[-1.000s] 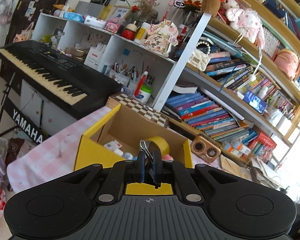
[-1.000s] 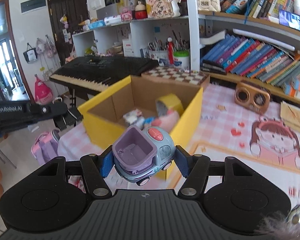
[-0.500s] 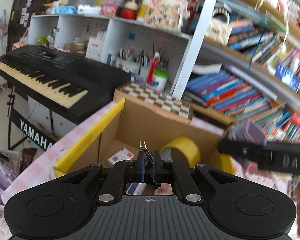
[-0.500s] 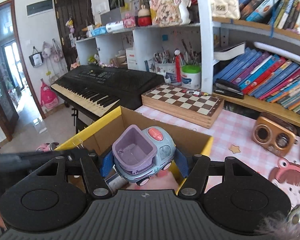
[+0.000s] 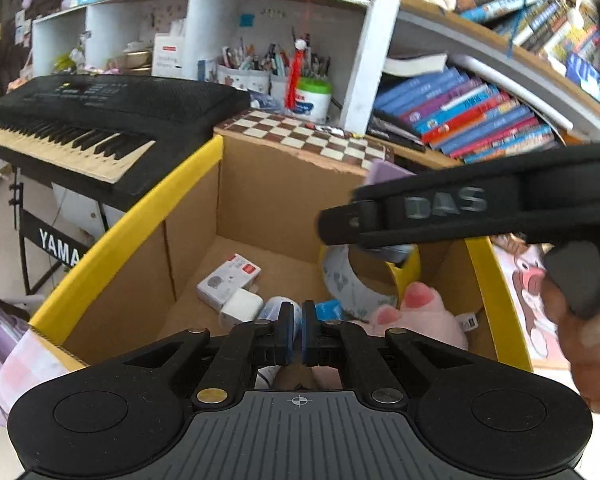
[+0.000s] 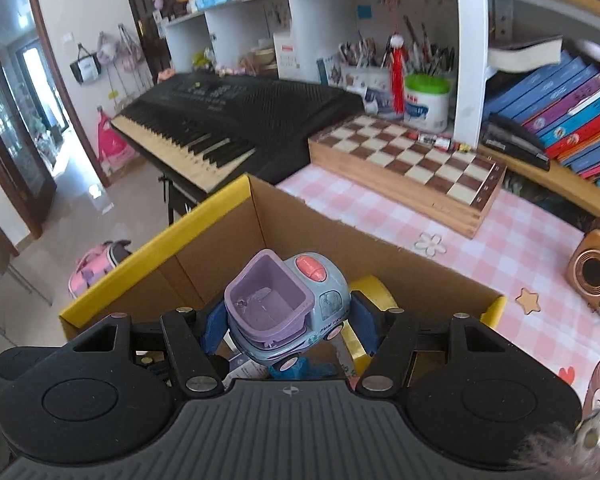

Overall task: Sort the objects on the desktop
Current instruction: 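Lower the clip and car into the yellow box and open both tools, then withdraw both open tools up and away from the yellow box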

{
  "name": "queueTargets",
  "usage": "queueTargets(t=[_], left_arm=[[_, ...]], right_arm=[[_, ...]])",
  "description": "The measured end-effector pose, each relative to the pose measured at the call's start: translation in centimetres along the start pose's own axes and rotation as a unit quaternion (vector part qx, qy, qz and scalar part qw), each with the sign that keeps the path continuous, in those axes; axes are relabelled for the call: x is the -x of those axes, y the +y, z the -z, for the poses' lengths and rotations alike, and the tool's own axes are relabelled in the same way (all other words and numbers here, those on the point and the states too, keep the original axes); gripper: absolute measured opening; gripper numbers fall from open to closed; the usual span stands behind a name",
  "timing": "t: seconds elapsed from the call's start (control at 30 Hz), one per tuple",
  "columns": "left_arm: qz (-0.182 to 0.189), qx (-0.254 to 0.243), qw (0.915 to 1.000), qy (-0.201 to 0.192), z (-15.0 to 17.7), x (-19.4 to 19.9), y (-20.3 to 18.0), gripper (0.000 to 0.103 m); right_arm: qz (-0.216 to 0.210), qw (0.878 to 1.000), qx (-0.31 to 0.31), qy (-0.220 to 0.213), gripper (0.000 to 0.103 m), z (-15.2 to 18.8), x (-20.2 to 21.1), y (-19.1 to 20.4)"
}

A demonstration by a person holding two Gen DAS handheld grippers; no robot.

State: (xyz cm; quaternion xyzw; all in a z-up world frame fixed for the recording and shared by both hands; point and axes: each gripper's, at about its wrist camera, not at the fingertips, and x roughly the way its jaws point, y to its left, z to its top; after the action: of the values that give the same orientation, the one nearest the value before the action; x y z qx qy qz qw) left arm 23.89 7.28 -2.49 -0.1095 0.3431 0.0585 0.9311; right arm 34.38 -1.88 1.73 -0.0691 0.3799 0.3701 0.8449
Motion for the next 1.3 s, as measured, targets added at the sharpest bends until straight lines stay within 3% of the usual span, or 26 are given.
queueTargets(t=[0.07,0.2,0.27,0.33,0.37,0.47,0.73,1.0,1.3], left_arm=[[-0.001,-0.01,1.0,0.002,0.1,0.0,-0.3,0.003],[-0.001,-0.023,0.9997,-0.008,0.4,0.9,-0.8,0.02],[-0.003,-0.031,0.9993,-0.019,0.6,1.8,-1.1,0.039],[-0.008,-0.037,0.9987,-0.034,0.9,2.8,-1.4,0.077],[-0.011,-0.037,0.9983,-0.043,0.9,3.2,-1.5,0.079],[-0.009,-0.033,0.998,-0.053,0.8,3.9,-1.5,0.08],[-0.01,-0.04,0.9964,-0.074,0.8,5.6,-1.2,0.083],[0.012,-0.042,0.993,-0.11,1.1,8.8,-0.5,0.085],[0.027,-0.051,0.9864,-0.154,1.8,14.0,0.3,0.096]], right_arm=[[0.001,1.0,-0.001,0.014,0.06,0.0,-0.7,-0.2],[0.002,0.999,0.014,0.029,0.06,0.2,-1.5,-0.1],[0.012,0.999,0.033,0.036,0.06,0.0,-1.9,0.3],[0.018,0.998,0.042,0.04,0.06,-0.1,-2.1,0.6],[0.02,0.998,0.044,0.042,0.06,-0.2,-2.2,0.7],[0.006,0.999,0.039,0.038,0.06,-0.1,-1.9,1.0],[0.018,0.999,0.033,-0.009,0.065,0.2,0.9,2.3],[0.069,0.995,0.001,-0.077,0.066,2.0,6.9,2.5],[0.149,0.974,-0.041,-0.166,0.069,5.9,13.8,4.0]])
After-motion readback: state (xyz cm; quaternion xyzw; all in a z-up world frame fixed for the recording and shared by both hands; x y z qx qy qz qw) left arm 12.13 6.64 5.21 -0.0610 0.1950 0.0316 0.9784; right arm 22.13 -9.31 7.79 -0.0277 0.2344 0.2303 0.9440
